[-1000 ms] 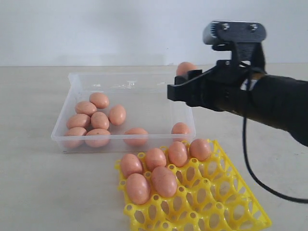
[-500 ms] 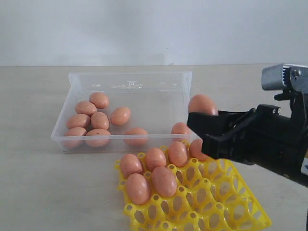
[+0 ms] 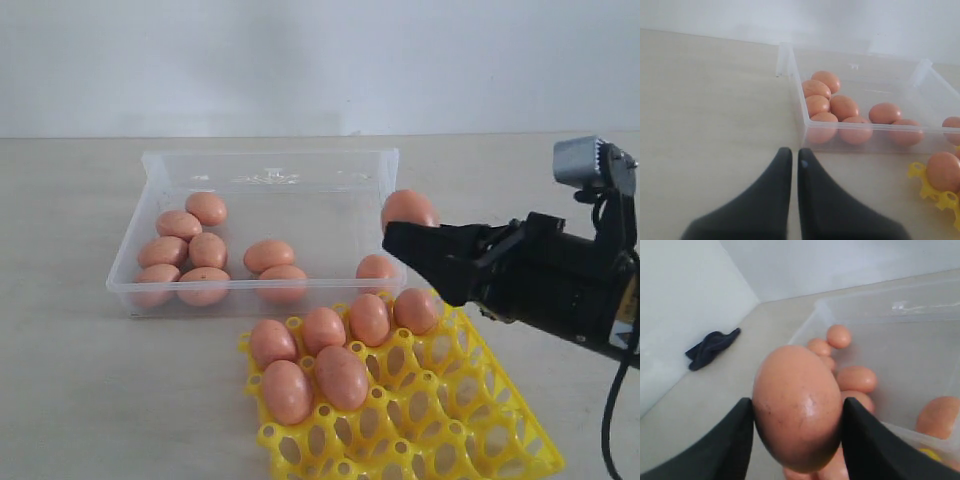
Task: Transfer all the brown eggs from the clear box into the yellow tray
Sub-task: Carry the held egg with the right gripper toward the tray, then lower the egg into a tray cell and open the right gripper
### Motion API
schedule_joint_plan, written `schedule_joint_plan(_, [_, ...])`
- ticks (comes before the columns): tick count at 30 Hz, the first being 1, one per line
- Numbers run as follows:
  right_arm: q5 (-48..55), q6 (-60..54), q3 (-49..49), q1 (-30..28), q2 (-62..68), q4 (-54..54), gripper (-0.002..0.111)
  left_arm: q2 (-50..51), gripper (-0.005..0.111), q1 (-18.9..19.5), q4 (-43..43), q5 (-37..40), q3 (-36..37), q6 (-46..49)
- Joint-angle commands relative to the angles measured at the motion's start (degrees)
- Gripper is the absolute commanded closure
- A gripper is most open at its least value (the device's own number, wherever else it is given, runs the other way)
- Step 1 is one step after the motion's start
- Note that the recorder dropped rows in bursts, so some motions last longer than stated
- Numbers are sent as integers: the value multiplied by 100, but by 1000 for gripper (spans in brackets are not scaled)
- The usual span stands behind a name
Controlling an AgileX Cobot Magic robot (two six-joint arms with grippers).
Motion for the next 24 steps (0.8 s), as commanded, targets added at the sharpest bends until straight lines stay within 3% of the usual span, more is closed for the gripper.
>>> schedule_joint_plan(1, [-1389,962,-322,-1262,680,-2334,108,24,103,-13,24,-53,23,24])
schedule_joint_plan(5, [-1785,1252,-649,-1502,1230,-4309,108,24,103,-13,24,-53,23,24])
schedule_joint_plan(7, [-1785,1188,-658,-1486,1474,-4559,108,24,103,-13,24,-53,23,24])
schedule_joint_plan(15, [-1785,-121,-658,-1445,2084,-3995,108,24,103,-13,24,-53,23,24])
schedule_joint_plan(24, [-1133,-445,-658,-1434,2096,-3170,108,24,103,-13,24,-53,23,24])
